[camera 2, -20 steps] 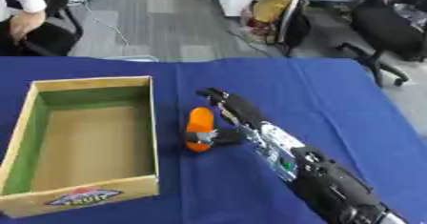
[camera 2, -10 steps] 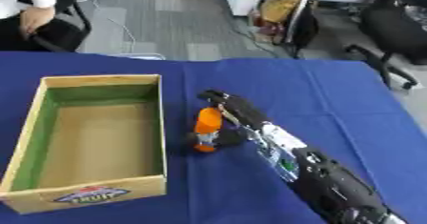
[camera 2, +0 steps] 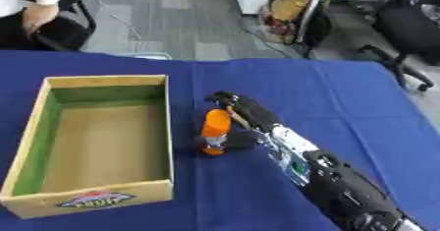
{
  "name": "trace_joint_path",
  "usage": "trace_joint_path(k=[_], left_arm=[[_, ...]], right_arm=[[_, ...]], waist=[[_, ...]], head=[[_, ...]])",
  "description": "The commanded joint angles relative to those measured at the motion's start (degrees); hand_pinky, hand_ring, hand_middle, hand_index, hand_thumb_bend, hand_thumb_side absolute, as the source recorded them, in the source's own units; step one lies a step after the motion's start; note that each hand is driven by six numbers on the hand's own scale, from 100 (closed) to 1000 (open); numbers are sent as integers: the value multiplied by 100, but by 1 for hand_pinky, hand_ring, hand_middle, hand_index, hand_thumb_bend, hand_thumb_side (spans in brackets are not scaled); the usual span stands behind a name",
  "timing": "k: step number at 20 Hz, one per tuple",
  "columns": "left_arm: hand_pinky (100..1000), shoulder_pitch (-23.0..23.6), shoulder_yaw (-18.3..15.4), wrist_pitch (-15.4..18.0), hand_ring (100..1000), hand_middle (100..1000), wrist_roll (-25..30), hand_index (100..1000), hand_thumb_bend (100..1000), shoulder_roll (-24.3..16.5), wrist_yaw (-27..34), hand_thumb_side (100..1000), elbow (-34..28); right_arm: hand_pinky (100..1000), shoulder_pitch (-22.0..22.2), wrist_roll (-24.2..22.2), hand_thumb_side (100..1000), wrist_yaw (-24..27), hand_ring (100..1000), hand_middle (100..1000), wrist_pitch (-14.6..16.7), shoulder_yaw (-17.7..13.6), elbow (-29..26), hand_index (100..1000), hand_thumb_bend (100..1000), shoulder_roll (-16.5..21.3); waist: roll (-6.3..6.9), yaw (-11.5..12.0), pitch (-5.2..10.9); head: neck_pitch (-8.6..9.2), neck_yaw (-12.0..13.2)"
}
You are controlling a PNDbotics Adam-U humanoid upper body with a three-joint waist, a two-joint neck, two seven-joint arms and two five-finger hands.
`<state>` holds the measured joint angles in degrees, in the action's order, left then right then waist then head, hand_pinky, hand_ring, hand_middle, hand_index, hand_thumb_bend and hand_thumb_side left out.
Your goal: Pick up objects on the table and place them in the box.
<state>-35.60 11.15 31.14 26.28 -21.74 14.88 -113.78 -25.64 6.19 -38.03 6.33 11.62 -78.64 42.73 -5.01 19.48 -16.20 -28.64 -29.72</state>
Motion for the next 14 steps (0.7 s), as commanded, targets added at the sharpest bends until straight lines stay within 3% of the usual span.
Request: trace_joint_path(k=[1,2,3,5,6,7,8,9,10,11,12,13,14], left_arm=[[717,-83,-15,-9,672,731,-1,728,128,-15,-16,850,-81],[717,-82,-15,-8,672,731,0,728,128,-16,-18,851,-81],[717,-80,-15,-8,672,731,-1,728,128,-17,-20,851,-81],[717,-77,-16,-6,672,731,-3,729,128,-18,-24,850,-81],[717,-76,-17,-5,672,731,-3,728,128,-17,-25,850,-81],[717,-75,-19,-3,672,731,-4,728,128,-16,-27,850,-81],[717,-76,-21,-1,672,731,-5,728,128,-14,-28,850,-81],[717,-77,-22,1,672,731,-6,728,128,-13,-28,850,-81],[717,-78,-22,2,672,731,-6,727,128,-12,-28,850,-81],[717,-80,-22,4,672,731,-5,728,128,-11,-29,850,-81],[717,-81,-22,5,672,731,-5,727,128,-10,-28,850,-81],[717,-84,-23,7,672,731,-6,727,128,-8,-27,850,-81],[717,-86,-23,8,672,730,-6,726,128,-7,-26,850,-81]], right_arm=[[371,-29,112,1000,18,637,823,14,-93,-31,905,773,169],[264,-26,152,1000,39,580,790,23,-91,-35,888,761,160],[264,-21,203,1000,68,591,795,38,-89,-41,893,763,149],[151,-13,295,940,113,501,742,61,-82,-39,843,737,136],[100,-14,355,864,144,366,634,82,-82,-42,754,700,121],[100,-9,467,864,192,366,634,132,-86,-51,754,700,98],[100,-2,582,798,236,240,549,189,-83,-46,697,668,75],[100,6,702,809,275,262,564,259,-78,-32,706,675,50],[100,14,801,769,292,162,503,318,-71,-3,673,654,27],[100,22,888,772,294,170,508,371,-62,39,675,656,-5],[100,26,960,738,288,100,445,412,-57,80,627,638,-33],[100,33,1030,740,268,100,450,446,-48,130,630,639,-73],[100,35,1090,725,244,100,390,474,-42,173,584,624,-105]], waist=[[26,-5,82],[27,-7,80],[29,-9,79],[32,-11,76],[35,-12,74],[39,-12,71],[42,-11,68],[44,-12,65],[46,-11,64],[48,-12,62],[49,-11,61],[51,-9,58],[53,-7,57]], head=[[91,-29],[93,-26],[90,-20],[91,-14],[106,-15],[126,-18],[138,-21],[143,-19],[144,-16],[144,-11],[147,-7],[153,-1],[155,6]])
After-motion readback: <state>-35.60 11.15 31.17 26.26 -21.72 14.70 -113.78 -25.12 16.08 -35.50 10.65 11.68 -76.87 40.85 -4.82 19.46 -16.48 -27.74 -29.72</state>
